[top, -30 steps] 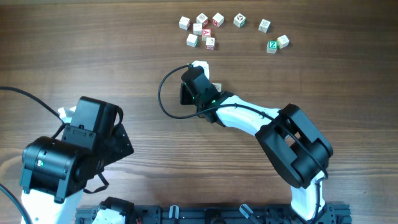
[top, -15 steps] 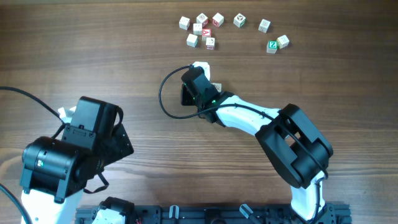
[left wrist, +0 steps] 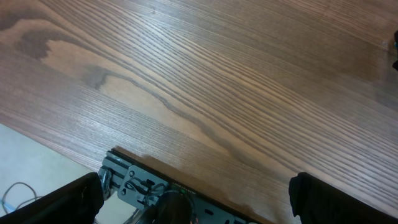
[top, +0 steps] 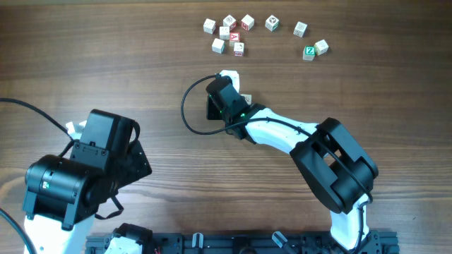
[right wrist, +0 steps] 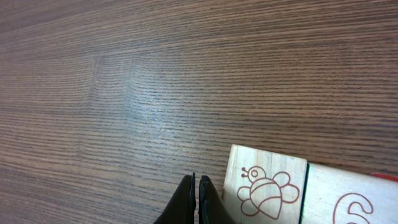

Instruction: Form a horizontal line

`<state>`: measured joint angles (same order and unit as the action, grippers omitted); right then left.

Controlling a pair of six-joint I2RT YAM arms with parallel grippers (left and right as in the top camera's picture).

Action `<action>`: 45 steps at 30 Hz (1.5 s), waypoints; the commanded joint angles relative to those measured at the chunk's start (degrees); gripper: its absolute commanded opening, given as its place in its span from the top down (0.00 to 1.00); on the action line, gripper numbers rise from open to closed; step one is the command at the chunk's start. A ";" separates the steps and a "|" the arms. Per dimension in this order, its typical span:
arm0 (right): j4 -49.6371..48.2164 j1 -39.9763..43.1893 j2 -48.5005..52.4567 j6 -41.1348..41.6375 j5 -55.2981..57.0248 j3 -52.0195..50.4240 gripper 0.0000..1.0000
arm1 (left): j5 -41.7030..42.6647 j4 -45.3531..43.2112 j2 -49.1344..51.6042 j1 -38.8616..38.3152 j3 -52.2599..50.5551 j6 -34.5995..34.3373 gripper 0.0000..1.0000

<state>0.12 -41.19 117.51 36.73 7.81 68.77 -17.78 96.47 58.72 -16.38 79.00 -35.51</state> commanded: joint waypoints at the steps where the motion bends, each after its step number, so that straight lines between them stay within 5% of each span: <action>1: 0.22 -0.22 1.01 -0.61 1.42 0.76 0.95 | -0.92 0.00 0.15 0.26 -0.15 -0.98 0.00; 20: -3.93 -0.22 -0.24 -5.07 -3.80 3.32 0.95 | -0.92 0.02 0.15 0.26 -0.15 -0.98 0.00; 25: 3.32 -0.22 -5.75 -5.09 0.11 6.40 0.95 | -0.92 0.02 0.15 0.26 -0.15 -1.01 0.00; 28: 9.40 -0.22 -10.27 -5.07 5.07 6.40 0.82 | -0.92 0.02 0.15 0.26 -0.15 -0.98 0.00; 30: 13.97 -0.22 -12.31 -5.05 8.07 6.40 0.59 | -0.92 0.02 0.15 0.26 -0.15 -1.01 0.00; 31: 16.90 -0.22 -13.16 -4.98 9.16 6.40 0.24 | -0.92 0.00 0.15 0.26 -0.15 -0.98 0.00; 32: 18.62 -0.22 -13.38 -5.01 9.11 6.40 0.00 | -0.92 0.02 0.15 0.26 -0.15 -0.98 0.00; 37: 25.51 -0.22 -12.07 -1.90 10.45 6.29 0.00 | -0.92 0.02 0.15 0.26 -0.15 -0.98 0.00; 45: 20.22 0.72 -3.50 4.39 14.27 5.88 0.01 | -0.92 0.02 0.15 0.26 -0.15 -0.98 0.00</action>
<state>20.67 -41.17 113.73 36.69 18.50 74.43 -17.76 96.47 58.72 -16.38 79.00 -35.51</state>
